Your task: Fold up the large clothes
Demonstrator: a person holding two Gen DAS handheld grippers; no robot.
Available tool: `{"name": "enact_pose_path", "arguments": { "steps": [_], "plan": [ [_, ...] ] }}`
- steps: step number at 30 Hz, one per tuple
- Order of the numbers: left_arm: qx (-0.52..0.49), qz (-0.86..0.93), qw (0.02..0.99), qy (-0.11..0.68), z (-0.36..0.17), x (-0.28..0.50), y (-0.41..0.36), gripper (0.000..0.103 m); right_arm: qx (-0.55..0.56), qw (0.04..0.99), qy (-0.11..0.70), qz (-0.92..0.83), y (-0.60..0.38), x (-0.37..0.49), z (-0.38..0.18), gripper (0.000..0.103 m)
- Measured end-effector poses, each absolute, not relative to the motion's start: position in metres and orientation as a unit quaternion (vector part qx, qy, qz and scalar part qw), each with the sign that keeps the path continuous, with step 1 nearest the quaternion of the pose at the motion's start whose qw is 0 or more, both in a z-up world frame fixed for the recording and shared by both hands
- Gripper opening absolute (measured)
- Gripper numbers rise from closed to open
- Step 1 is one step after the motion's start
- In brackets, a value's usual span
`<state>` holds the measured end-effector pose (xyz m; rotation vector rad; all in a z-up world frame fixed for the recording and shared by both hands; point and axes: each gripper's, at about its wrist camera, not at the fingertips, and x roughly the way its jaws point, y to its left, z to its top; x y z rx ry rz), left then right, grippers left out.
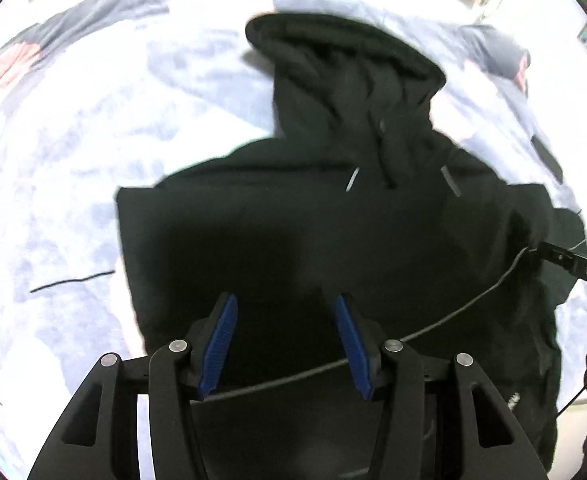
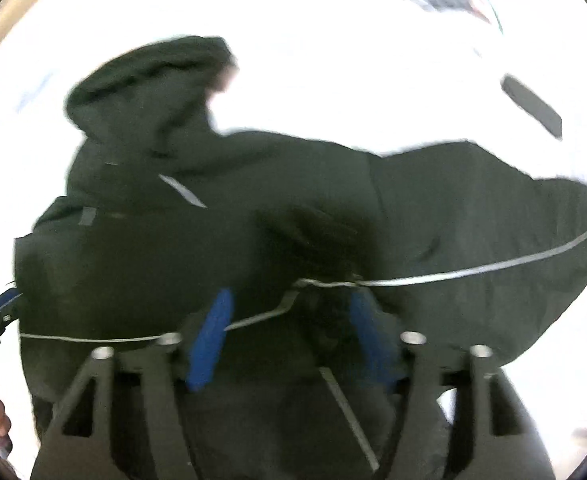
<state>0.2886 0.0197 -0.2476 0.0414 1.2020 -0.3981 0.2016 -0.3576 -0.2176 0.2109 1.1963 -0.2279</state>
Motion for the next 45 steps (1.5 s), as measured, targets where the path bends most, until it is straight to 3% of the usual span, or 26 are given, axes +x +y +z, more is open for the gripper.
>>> {"name": "enact_pose_path", "arguments": {
  "steps": [4, 6, 9, 12, 23, 33, 45],
  "plan": [
    [0.012, -0.166, 0.796, 0.581, -0.260, 0.282, 0.032, 0.053, 0.084, 0.803, 0.584, -0.086, -0.332, 0.205, -0.245, 0.073],
    [0.032, -0.133, 0.773, 0.619, -0.293, 0.281, 0.027, 0.053, 0.097, 0.773, 0.620, -0.096, -0.332, 0.207, -0.287, 0.064],
    [0.079, -0.111, 0.766, 0.628, -0.315, 0.277, 0.018, 0.054, 0.124, 0.759, 0.631, -0.102, -0.334, 0.208, -0.310, 0.065],
    [0.101, -0.111, 0.777, 0.611, -0.290, 0.269, 0.007, 0.054, 0.128, 0.758, 0.630, -0.108, -0.331, 0.205, -0.288, 0.064],
    [0.027, -0.163, 0.809, 0.564, -0.206, 0.171, 0.044, 0.054, 0.185, 0.792, 0.573, -0.102, -0.311, 0.097, -0.186, 0.064],
    [0.012, -0.196, 0.815, 0.546, -0.183, 0.123, 0.029, 0.054, 0.182, 0.799, 0.557, -0.133, -0.327, 0.038, -0.156, 0.064],
    [0.002, -0.160, 0.832, 0.531, -0.158, 0.092, -0.049, 0.054, 0.211, 0.806, 0.539, -0.123, -0.452, 0.027, -0.149, 0.064]
  ]
}}
